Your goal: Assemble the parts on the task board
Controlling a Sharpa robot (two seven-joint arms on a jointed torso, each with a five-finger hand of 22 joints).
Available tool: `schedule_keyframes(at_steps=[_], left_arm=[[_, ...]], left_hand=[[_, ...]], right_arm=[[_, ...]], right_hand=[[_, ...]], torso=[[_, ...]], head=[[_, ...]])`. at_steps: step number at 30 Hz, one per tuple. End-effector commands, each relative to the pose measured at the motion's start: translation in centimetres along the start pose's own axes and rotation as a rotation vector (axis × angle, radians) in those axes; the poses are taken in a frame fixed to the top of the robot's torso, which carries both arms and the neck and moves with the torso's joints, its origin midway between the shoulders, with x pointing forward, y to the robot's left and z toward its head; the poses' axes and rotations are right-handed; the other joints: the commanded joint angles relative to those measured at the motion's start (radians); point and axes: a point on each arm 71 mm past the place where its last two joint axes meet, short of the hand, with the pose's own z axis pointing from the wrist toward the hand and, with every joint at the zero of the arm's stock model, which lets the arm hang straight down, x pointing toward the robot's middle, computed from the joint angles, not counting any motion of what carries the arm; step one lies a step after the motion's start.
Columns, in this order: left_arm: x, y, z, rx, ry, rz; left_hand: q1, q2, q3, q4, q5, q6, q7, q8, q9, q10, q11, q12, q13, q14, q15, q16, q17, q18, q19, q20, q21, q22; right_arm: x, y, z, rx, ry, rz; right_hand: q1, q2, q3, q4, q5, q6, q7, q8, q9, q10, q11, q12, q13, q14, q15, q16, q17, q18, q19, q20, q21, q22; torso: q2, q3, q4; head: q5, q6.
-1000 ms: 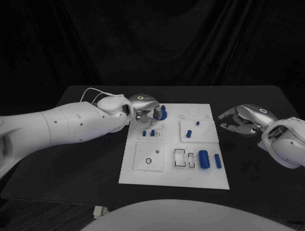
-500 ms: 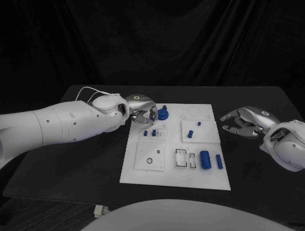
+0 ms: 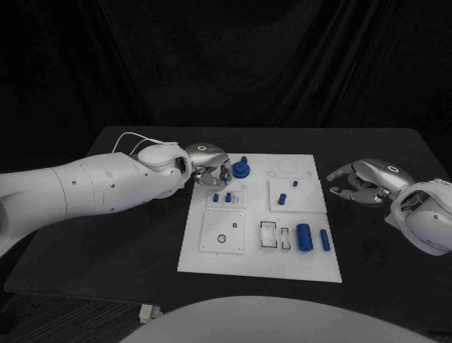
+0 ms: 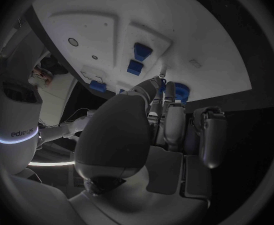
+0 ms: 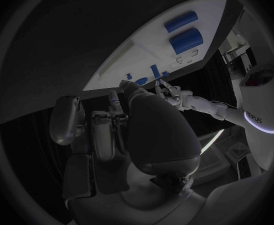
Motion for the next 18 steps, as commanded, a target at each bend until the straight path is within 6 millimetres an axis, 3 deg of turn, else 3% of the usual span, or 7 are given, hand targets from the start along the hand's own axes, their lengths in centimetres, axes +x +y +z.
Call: schedule_keyframes(at_steps=[1, 18], left_arm=[[0.2, -0.1, 0.12, 0.001, 0.006, -0.003], [0.76, -0.49, 0.83, 0.007, 0.023, -0.008]], left_hand=[[-0.001, -0.004, -0.004, 0.0, 0.0, 0.004, 0.002, -0.004, 0.0, 0.02, -0.015, -0.003, 0.0, -0.001, -0.001, -0.006, -0.004, -0.01, 0.027, -0.004, -0.003, 0.228], [-0.002, -0.005, -0.005, 0.002, 0.0, -0.001, 0.002, -0.01, -0.005, 0.019, -0.014, -0.014, -0.006, -0.013, -0.003, -0.017, -0.022, -0.008, 0.019, -0.006, -0.013, 0.224]], right_arm=[[0.12, -0.03, -0.11, 0.003, 0.003, 0.001], [0.12, -0.03, -0.2, 0.003, 0.005, 0.002]], right_hand=[[-0.001, 0.0, 0.008, 0.001, 0.002, 0.006, 0.002, -0.004, -0.001, 0.102, 0.008, 0.003, 0.263, 0.103, 0.007, 0.002, 0.263, 0.02, -0.002, 0.003, -0.004, 0.164], [-0.001, 0.0, 0.008, 0.001, 0.002, 0.006, 0.002, -0.004, -0.001, 0.102, 0.008, 0.003, 0.263, 0.103, 0.007, 0.002, 0.263, 0.02, -0.002, 0.003, -0.004, 0.164]], torso=[[0.0, -0.0002, -0.0015], [0.001, 0.001, -0.0012]], head=[[0.0, 0.0], [-0.005, 0.0]])
